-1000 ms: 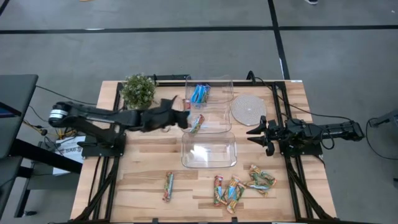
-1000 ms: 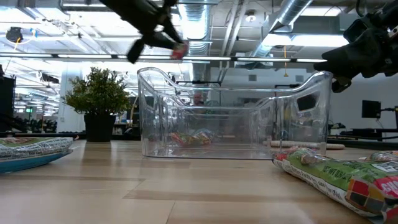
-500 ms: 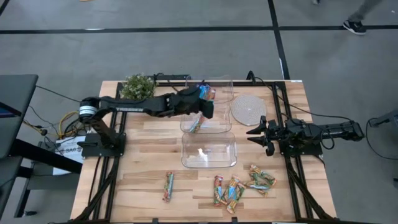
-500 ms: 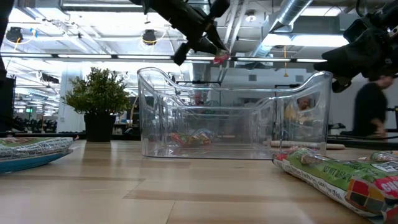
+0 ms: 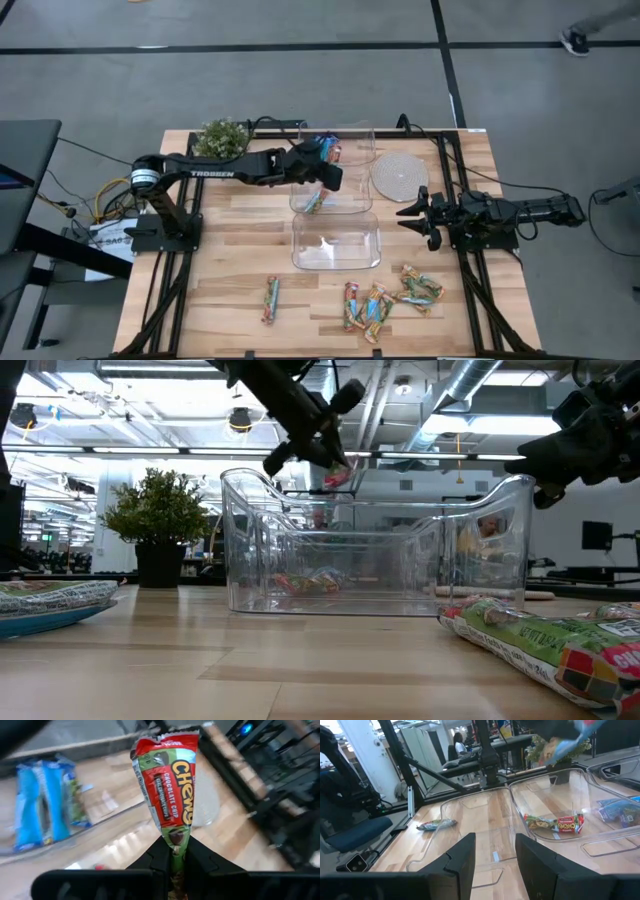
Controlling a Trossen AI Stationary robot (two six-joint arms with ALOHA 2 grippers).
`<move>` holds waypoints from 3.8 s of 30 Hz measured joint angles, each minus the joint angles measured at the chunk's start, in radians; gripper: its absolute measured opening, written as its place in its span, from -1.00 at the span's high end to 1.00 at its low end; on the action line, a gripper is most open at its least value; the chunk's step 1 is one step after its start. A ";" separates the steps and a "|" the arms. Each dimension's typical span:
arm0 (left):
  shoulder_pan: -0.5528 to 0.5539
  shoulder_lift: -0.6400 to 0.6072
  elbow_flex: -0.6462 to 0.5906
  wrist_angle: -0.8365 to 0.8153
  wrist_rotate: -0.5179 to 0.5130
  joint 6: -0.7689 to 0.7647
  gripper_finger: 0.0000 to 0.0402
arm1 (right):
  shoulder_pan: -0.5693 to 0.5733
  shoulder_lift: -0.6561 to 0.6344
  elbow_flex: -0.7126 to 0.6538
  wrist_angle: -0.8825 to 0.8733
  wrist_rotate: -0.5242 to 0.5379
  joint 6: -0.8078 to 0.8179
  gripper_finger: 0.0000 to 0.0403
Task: Pick and place Granola Bars by type
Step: Put the red granola bar into the middle transparent bin
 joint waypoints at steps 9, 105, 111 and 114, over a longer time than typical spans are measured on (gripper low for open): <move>0.001 0.126 -0.001 -0.010 0.057 0.000 0.88 | 0.000 0.000 0.000 0.000 0.000 0.000 0.33; -0.120 0.166 0.442 0.000 0.105 0.309 0.50 | 0.000 0.000 0.000 0.000 0.000 0.000 0.33; -0.145 0.065 0.287 0.044 0.102 0.309 0.50 | 0.000 0.000 0.000 0.000 0.000 0.000 0.34; -0.165 -0.027 0.137 0.100 0.097 0.297 0.50 | 0.000 0.000 0.000 0.000 0.000 0.000 0.33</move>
